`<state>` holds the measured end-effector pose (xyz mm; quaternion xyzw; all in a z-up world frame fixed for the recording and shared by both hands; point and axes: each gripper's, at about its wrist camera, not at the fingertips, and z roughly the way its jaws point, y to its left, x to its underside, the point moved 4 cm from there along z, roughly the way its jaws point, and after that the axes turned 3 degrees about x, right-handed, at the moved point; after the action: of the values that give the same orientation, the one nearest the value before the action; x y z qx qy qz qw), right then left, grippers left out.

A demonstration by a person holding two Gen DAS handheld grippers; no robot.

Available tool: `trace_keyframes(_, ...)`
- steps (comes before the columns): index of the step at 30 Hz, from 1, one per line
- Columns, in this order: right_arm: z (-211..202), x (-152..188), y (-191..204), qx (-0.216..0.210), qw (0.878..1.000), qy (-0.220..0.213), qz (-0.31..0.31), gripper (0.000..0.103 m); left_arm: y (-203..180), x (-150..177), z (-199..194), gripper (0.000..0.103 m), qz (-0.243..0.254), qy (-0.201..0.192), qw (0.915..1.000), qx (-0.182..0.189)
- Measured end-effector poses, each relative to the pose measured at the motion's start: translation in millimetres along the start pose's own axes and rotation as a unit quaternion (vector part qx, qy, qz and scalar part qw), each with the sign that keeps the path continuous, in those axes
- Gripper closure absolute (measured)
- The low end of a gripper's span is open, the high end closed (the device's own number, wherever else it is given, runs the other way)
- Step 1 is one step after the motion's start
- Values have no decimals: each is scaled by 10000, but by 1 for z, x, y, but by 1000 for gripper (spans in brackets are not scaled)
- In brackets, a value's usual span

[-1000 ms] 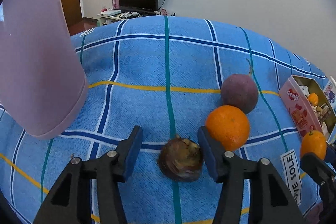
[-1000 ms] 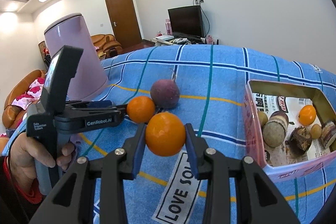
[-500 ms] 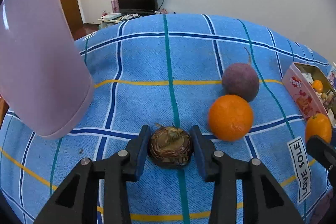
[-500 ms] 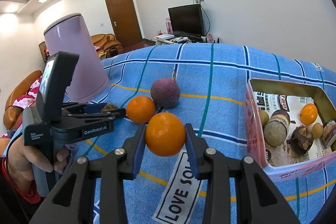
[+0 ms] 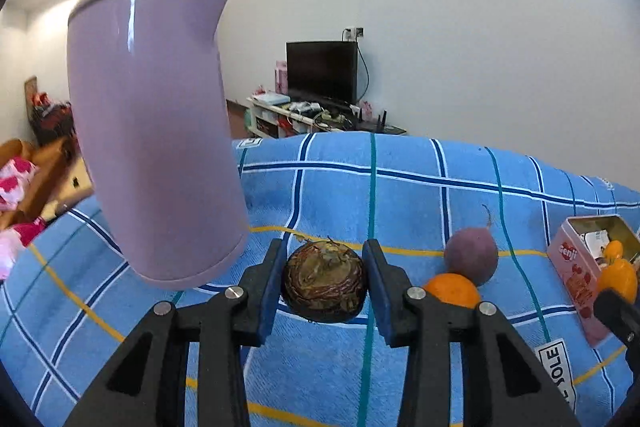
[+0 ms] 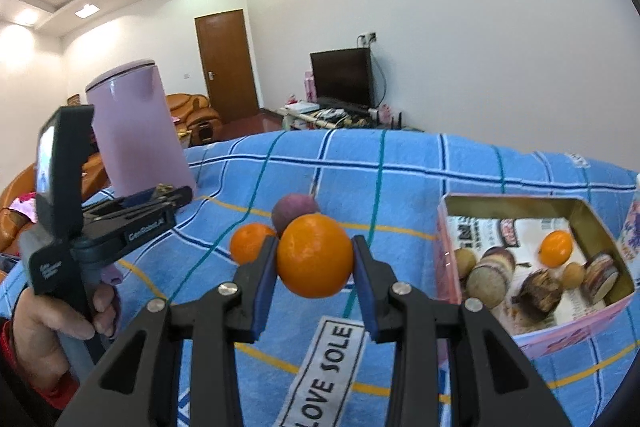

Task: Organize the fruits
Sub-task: 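Lift the orange and water chestnut off the bedspread with both tools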

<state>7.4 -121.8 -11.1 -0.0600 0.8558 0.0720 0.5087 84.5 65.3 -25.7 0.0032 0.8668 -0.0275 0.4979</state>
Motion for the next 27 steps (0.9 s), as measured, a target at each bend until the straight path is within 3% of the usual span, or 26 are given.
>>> trace_keyframes(6,-1,-1,1,141,9998,-81,-139,64,-14,2,-17,62,369,-245,9987,-245)
trace_keyframes(27,-9,5,14,216,9987,-146,-427,64,-38,12,-40,62,399,-199,9986,-290)
